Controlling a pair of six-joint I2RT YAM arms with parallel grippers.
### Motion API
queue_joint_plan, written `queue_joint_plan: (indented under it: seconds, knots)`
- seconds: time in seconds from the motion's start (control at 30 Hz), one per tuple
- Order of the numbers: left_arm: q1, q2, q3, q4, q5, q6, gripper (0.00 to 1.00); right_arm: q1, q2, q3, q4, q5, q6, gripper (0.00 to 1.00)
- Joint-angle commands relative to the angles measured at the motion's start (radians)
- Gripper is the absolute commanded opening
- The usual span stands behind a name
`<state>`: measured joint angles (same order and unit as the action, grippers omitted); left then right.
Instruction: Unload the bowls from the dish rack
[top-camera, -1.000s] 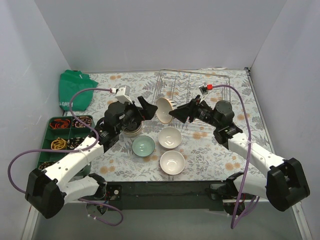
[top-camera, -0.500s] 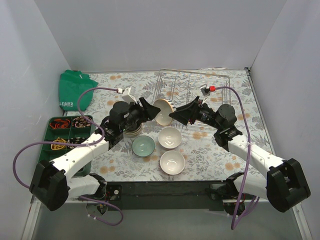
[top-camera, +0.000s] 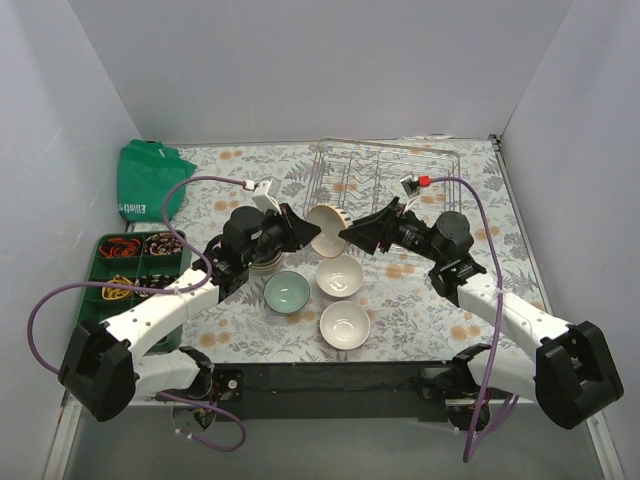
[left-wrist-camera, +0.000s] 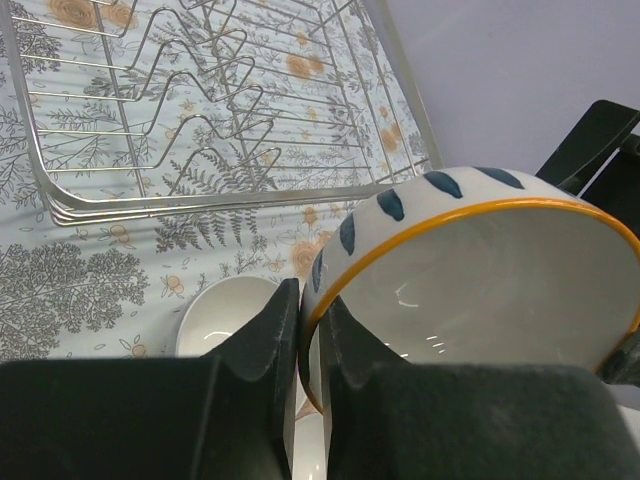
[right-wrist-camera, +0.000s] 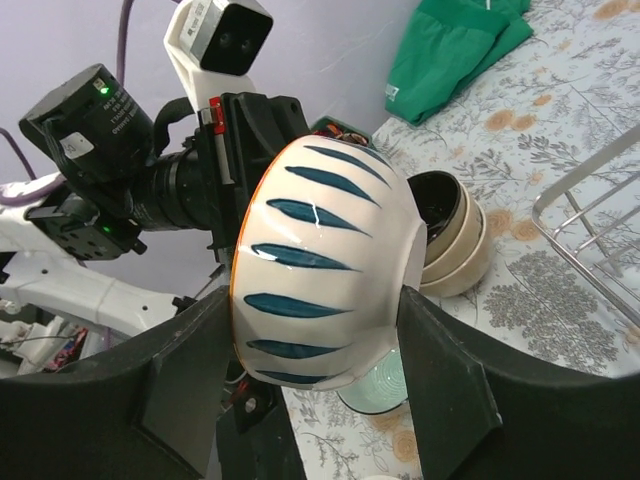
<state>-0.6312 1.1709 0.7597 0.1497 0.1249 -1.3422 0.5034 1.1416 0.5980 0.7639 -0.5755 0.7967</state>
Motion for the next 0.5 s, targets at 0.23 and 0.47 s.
queue_joint_plan:
  seconds: [0.23,0.47]
  knots:
    - [0.001,-0.031,0.107,-0.266,-0.105,0.115,0.0,-0.019,-0.215,0.085,-0.492,0.389,-0.456,0.82]
    - [-0.126,0.039,0.222,-0.392,-0.191,0.176,0.0,-0.019,-0.341,0.098,-0.675,0.712,-0.554,0.84]
